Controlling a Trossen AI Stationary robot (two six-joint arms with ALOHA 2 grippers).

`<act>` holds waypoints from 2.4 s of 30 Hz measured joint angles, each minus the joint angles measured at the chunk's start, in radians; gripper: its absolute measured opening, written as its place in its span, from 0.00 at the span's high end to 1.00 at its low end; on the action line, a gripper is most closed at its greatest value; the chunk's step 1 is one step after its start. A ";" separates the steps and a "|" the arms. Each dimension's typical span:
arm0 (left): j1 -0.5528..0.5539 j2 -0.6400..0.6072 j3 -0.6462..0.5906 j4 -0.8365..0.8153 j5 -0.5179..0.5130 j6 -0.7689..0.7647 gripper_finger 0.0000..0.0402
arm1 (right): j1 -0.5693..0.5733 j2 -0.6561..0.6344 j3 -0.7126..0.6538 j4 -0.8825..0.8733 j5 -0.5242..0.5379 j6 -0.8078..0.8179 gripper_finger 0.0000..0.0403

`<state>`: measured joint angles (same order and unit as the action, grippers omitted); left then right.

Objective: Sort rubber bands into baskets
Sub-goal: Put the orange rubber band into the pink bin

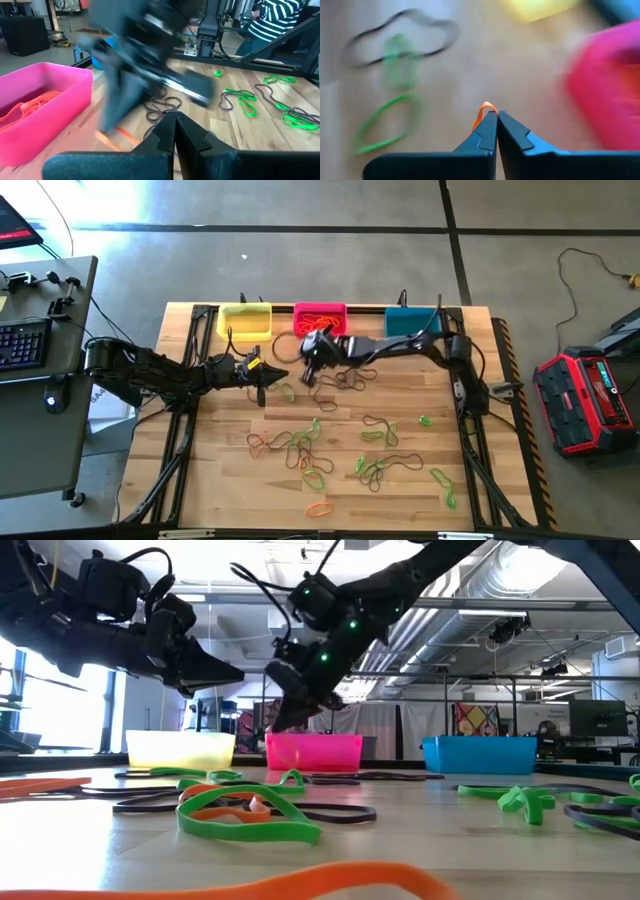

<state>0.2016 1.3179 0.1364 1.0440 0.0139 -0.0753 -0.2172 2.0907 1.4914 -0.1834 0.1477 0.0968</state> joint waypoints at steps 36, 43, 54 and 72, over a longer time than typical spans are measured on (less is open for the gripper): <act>0.001 0.000 0.000 0.005 -0.001 0.024 1.00 | -0.323 -0.019 0.000 -0.079 0.039 -0.019 0.76; 0.001 0.000 0.000 -0.001 -0.055 -0.010 1.00 | -0.267 -0.144 -0.001 -0.122 0.034 -0.072 0.62; 0.001 0.000 0.000 -0.007 -0.052 -0.002 1.00 | 0.032 -0.289 0.000 -0.352 -0.076 -0.065 0.61; 0.000 0.000 0.000 -0.003 -0.018 0.050 1.00 | 0.488 -0.102 0.000 -0.166 -0.228 0.213 0.61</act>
<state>0.2020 1.3182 0.1364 1.0411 -0.0040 -0.0250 0.2703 1.9890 1.4910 -0.3493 -0.0807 0.3099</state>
